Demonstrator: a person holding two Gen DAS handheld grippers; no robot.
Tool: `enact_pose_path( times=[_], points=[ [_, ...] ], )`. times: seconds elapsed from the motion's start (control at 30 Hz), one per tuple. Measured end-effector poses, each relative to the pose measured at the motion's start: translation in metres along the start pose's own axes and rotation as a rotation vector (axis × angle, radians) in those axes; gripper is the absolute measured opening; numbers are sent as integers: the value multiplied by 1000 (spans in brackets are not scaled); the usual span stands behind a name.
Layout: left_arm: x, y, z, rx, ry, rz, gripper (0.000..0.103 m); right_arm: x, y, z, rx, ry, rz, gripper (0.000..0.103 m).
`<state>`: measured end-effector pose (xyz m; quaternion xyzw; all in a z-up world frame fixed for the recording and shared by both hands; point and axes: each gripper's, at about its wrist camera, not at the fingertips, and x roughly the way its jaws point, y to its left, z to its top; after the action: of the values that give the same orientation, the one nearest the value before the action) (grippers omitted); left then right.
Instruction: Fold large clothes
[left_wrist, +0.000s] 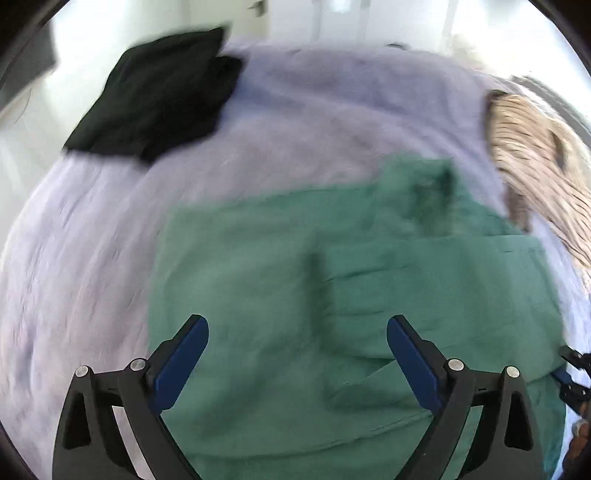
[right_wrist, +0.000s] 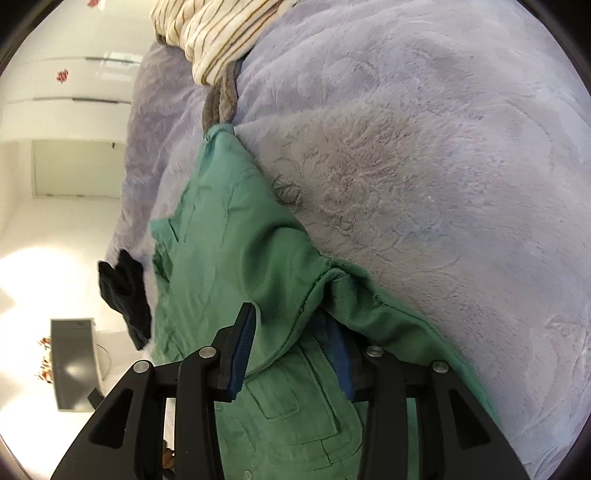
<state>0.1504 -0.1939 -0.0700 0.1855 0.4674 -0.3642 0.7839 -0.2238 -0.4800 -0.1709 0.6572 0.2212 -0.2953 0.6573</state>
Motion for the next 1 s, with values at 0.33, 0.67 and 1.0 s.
enact_pose_path(
  times=[0.33,0.67,1.0],
  points=[
    [25,-186,74,357,46,-248,97,-13,-30,8,129,-15,150,44],
    [114,-367,89,586,208,-327,95,-10,-51,6,137,23,218,43],
    [123,-373,85,628,288,-331,12,-14,-62,12,150,42,258,43]
  ],
)
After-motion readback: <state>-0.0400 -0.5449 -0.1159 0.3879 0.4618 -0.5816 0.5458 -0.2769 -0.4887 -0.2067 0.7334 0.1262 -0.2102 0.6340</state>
